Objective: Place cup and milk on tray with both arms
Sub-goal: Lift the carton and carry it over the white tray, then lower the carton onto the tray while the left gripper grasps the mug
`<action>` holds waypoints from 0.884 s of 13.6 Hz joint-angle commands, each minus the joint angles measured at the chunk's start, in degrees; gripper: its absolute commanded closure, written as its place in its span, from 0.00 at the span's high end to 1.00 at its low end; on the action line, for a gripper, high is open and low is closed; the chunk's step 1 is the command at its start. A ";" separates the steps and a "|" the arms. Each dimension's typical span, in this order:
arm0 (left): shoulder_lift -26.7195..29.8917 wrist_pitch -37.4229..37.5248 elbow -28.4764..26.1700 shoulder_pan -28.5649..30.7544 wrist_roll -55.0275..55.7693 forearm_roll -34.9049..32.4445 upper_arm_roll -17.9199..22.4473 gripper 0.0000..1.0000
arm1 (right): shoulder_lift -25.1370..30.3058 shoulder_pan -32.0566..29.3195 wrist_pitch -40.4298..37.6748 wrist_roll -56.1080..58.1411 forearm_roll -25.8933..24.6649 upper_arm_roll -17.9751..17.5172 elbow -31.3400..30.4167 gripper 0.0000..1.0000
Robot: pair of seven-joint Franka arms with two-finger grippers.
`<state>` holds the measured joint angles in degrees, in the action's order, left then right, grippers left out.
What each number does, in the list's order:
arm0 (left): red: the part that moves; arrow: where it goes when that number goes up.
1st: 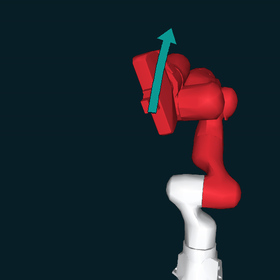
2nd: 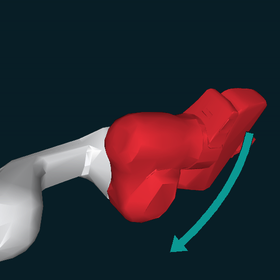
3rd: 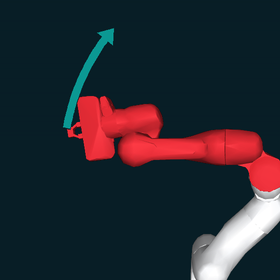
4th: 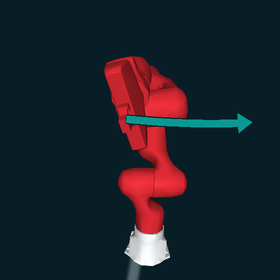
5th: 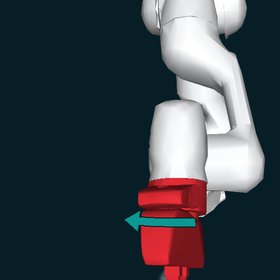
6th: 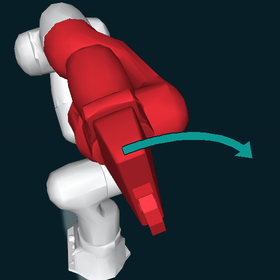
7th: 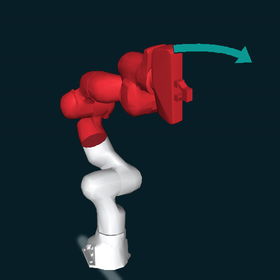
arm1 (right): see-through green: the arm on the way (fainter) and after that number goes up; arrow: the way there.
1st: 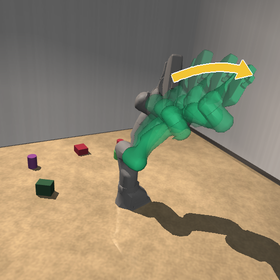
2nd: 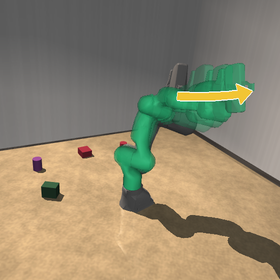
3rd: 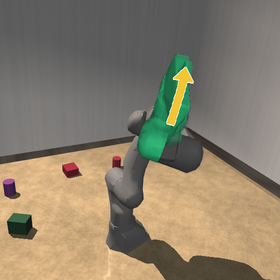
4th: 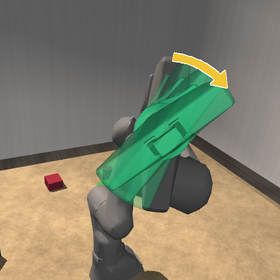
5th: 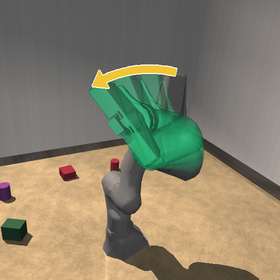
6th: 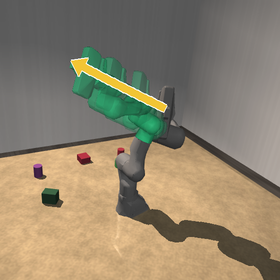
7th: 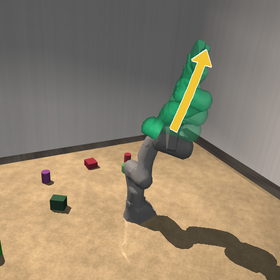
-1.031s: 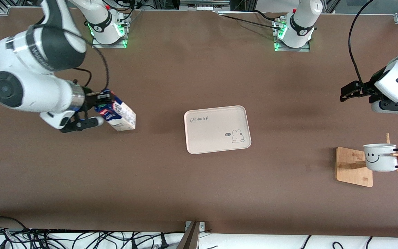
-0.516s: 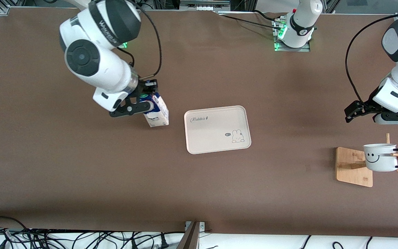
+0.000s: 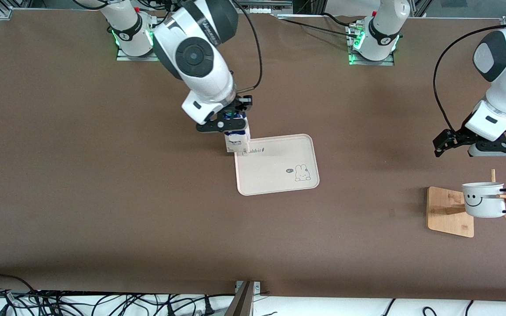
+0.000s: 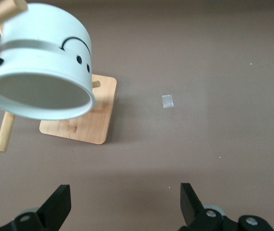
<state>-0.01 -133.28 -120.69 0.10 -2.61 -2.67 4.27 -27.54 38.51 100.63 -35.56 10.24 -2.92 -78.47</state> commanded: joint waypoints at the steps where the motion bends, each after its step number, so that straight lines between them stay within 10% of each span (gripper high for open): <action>1: 1.24 -4.24 -1.39 -0.36 -0.91 -4.07 0.56 1.00 | -4.97 -0.10 -1.66 1.19 0.83 -0.50 5.15 0.50; 12: -4.91 -23.69 -2.18 -0.36 -0.12 -6.65 2.23 1.00 | -11.75 -1.60 -8.34 6.47 6.99 -0.77 14.12 0.48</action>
<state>-4.18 -154.23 -122.28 0.09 -2.78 -7.83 5.82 -36.58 37.70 95.10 -30.10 15.61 -3.07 -68.80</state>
